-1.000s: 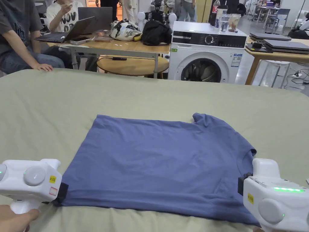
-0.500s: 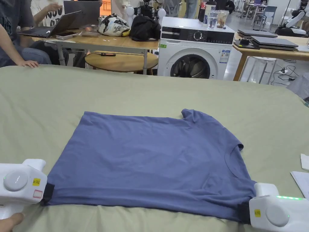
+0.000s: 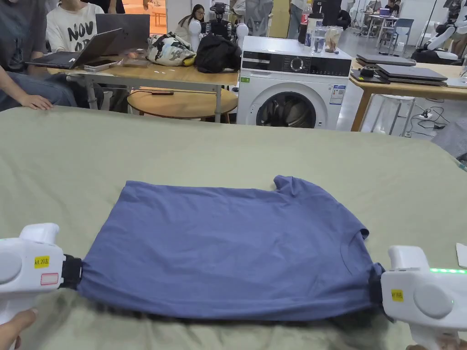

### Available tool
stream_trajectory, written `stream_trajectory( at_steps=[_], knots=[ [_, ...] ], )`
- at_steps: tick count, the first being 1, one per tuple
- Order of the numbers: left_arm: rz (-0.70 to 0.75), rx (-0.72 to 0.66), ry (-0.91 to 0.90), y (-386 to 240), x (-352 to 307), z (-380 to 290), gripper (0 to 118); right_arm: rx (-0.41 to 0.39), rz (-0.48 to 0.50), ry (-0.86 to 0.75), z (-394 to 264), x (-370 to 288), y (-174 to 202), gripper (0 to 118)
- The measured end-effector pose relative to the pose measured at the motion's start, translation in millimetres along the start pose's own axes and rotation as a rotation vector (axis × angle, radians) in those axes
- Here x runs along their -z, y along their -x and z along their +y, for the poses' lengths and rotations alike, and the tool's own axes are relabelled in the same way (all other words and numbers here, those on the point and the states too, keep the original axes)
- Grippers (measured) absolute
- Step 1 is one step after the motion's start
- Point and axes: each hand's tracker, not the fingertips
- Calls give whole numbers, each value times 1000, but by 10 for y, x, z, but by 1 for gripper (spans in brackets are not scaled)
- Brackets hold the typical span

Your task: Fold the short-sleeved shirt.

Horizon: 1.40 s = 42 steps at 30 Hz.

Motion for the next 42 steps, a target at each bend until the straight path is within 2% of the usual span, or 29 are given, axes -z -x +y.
stream_trajectory(
  at_steps=[6, 11, 19, 25, 26, 27, 28, 29, 30, 34, 36, 37, 38, 39, 40, 41, 42],
  knots=[
    [-8, -37, -58, 18, 150, 545, 2, 10, -9, -37, 583, 251, 15, 1],
    [-2, -61, -69, 98, 543, 929, 2, 23, -5, -43, 975, 691, 23, 1],
    [9, -66, 66, 184, 1213, 1116, 2, 45, 16, 21, 1160, 1358, -44, 2],
    [11, -57, 61, 98, 1243, 1116, 2, 30, 5, 11, 1181, 1459, -57, 3],
    [12, -53, 57, 79, 1222, 1112, 3, 31, 1, 4, 1190, 1456, -42, 7],
    [21, -48, 55, 52, 1202, 1113, 11, 30, -4, 3, 1200, 1425, -27, 13],
    [24, -36, 63, 31, 1168, 1121, 24, 25, -12, -10, 1196, 1373, -13, 24],
    [20, -27, 57, 5, 1115, 1104, 42, 17, -24, -42, 1182, 1299, 11, 42],
    [7, -14, 41, -21, 1061, 1090, 48, 11, -32, -75, 1188, 1243, 74, 48],
    [-26, 16, -75, -171, 760, 1017, 48, -6, -12, -217, 1104, 939, 276, 48],
    [-59, 35, -147, -257, 627, 959, 48, 18, -2, -294, 1024, 766, 385, 48],
    [-78, 52, -191, -316, 547, 910, 48, 29, 15, -332, 977, 673, 436, 45],
    [-83, 69, -233, -382, 465, 854, 44, 39, 21, -367, 938, 601, 529, 30],
    [-81, 87, -273, -443, 388, 786, 31, 42, 26, -399, 894, 525, 583, 11],
    [-68, 102, -318, -490, 341, 733, 11, 45, 16, -434, 838, 448, 640, 0],
    [-52, 127, -359, -550, 277, 664, 0, 48, 16, -461, 791, 381, 691, 0],
    [-19, 142, -369, -606, 249, 619, 0, 47, 16, -476, 753, 314, 764, 0]
  ],
)
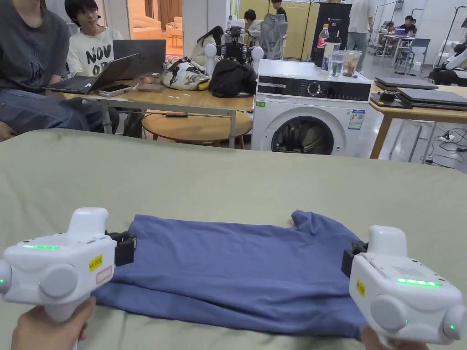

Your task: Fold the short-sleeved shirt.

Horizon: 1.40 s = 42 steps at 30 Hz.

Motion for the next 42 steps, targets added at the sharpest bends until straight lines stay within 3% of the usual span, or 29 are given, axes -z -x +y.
stream_trajectory(
  at_steps=[2, 9, 17, 20, 23, 24, 28, 30, 33, 35, 37, 42],
  knots=[
    [55, 44, -4, 6, 42, -86, 0, 15, 10, -19, -38, -125, 77, 0],
    [40, -30, 72, 186, 24, -198, 0, -21, 38, -27, -129, -252, 227, 0],
    [27, -123, 387, 769, 456, -18, 2, -47, 54, 43, -246, -144, 233, 0],
    [19, -146, 477, 817, 616, 47, 38, -52, 49, 66, -293, -114, 204, 0],
    [19, -137, 575, 780, 808, 22, 55, -48, 49, 92, -344, -77, 182, 0],
    [43, -130, 613, 765, 887, -11, 56, -48, 47, 100, -363, -70, 161, 0],
    [70, -47, 857, 636, 1103, -310, 56, -50, 41, 127, -436, -51, 112, 0],
    [79, 25, 745, 521, 956, -297, 47, -51, 39, 140, -459, -42, 86, 0],
    [94, 89, 728, 314, 896, -369, 17, -44, 33, 151, -475, -41, 34, 0],
    [90, 115, 717, 338, 924, -378, 8, -42, 27, 159, -472, -18, -9, 0],
    [58, 114, 697, 305, 865, -386, 1, -34, 23, 168, -455, 9, -103, 0],
    [27, 38, 623, 487, 701, -342, 0, -23, 8, 232, -247, 83, -483, 4]
  ],
)
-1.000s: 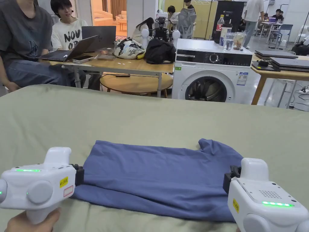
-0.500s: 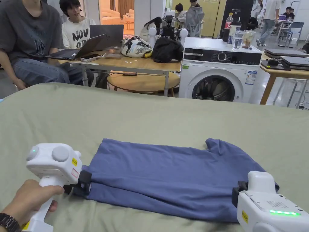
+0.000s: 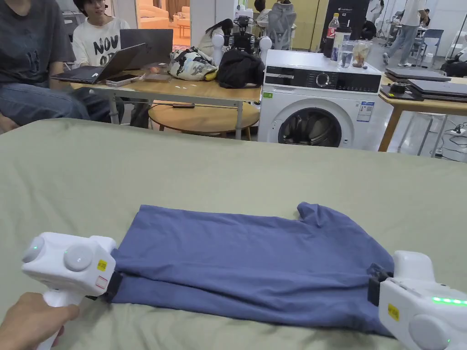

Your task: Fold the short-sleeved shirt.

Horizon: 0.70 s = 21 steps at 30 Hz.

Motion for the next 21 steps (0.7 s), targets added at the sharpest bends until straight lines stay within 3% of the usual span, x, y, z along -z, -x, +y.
stream_trajectory(
  at_steps=[1, 2, 3, 5, 8, 10, 13, 14, 15, 16, 18, 21],
  knots=[
    [-1, -4, -19, 11, -48, -22, 0, 2, -23, 39, 46, 31, -100, 17],
    [-9, -9, -38, 18, -93, -45, 0, 15, -21, 76, 78, 77, -208, 40],
    [-18, -13, -47, 27, -126, -64, 0, 28, -12, 114, 91, 130, -304, 50],
    [-27, -27, -63, 66, -150, -72, 0, 56, -22, 167, 67, 227, -462, 51],
    [-37, -41, -78, 108, -150, -75, 0, 14, -46, 267, -39, 378, -587, 51],
    [-41, -40, -86, 111, -143, -74, 0, 17, -13, 328, -138, 459, -611, 51],
    [-41, -46, -84, 114, -106, -99, 0, 22, 17, 438, -336, 629, -586, 45],
    [-42, -48, -83, 120, -91, -106, 0, 3, 12, 435, -387, 669, -560, 33],
    [-43, -51, -81, 126, -78, -113, 0, -28, -13, 379, -395, 633, -533, 9],
    [-43, -54, -84, 113, -80, -145, 0, -38, -14, 350, -387, 602, -507, 4],
    [-47, -56, -91, 115, -82, -161, 0, -20, 31, 369, -346, 607, -503, 3],
    [-48, -69, -123, 125, -147, -191, 0, -52, 22, 340, -310, 504, -488, 3]
  ],
)
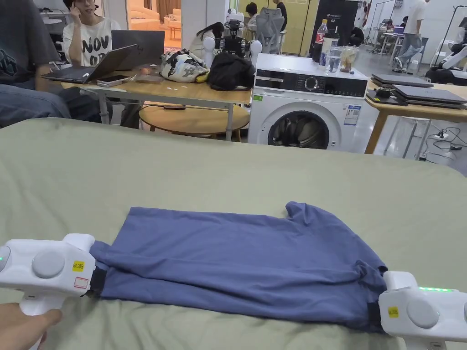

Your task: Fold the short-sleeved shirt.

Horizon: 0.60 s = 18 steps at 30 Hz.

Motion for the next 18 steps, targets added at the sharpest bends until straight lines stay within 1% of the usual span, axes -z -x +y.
stream_trajectory(
  at_steps=[4, 8, 10, 11, 14, 18],
  knots=[
    [-22, -11, -56, -13, -226, 21, 0, 14, -21, -79, 58, -362, -9, 2],
    [-42, -13, -92, -18, -474, -11, 0, -13, -47, -121, 60, -780, 65, 2],
    [-26, -11, -109, 1, -589, -84, 0, -22, -63, -128, 1, -916, 88, 2],
    [-22, -12, -105, 19, -627, -134, 0, -44, -70, -112, -34, -969, 98, 2],
    [-35, -40, -73, 142, -713, -336, 0, -48, -63, -93, -231, -1094, 108, 2],
    [-34, -43, -32, 211, -666, -640, 0, -58, -56, -38, -499, -1026, 171, 3]
  ],
)
